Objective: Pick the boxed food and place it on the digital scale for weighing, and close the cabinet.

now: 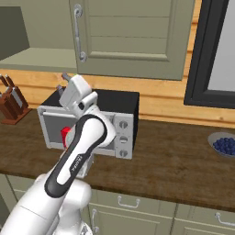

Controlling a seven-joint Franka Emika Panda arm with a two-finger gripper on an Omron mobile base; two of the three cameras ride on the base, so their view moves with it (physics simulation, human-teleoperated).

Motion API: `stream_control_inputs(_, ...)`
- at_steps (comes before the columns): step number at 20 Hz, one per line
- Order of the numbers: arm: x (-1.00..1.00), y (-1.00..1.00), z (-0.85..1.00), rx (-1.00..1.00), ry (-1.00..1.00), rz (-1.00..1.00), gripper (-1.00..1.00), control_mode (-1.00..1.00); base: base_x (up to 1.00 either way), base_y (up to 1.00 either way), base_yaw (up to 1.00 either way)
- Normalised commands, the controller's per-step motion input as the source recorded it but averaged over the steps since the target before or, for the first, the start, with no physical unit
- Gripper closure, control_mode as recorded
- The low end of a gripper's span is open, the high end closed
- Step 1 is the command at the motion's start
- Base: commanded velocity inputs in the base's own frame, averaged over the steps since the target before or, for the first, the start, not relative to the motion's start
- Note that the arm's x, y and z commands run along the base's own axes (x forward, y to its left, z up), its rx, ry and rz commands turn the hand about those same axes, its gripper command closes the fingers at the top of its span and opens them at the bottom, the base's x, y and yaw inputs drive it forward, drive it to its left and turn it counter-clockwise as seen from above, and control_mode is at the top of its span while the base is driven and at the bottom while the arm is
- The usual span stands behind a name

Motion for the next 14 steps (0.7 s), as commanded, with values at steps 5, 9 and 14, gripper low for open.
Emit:
stream_control_inputs(5,-0.40,0.70,-0.36,0.00,-0.17,0.00,-1.00,-1.00,0.00,0.00,0.00)
stream_control_inputs(9,-0.12,1.00,-0.34,0.00,-0.12,-0.01,-1.00,-1.00,0.00,0.00,0.00)
stream_control_inputs(14,-0.07,0.83,0.00,-0.13,-0.09,-0.29,-1.00,-1.00,0.00,0.00,0.00)
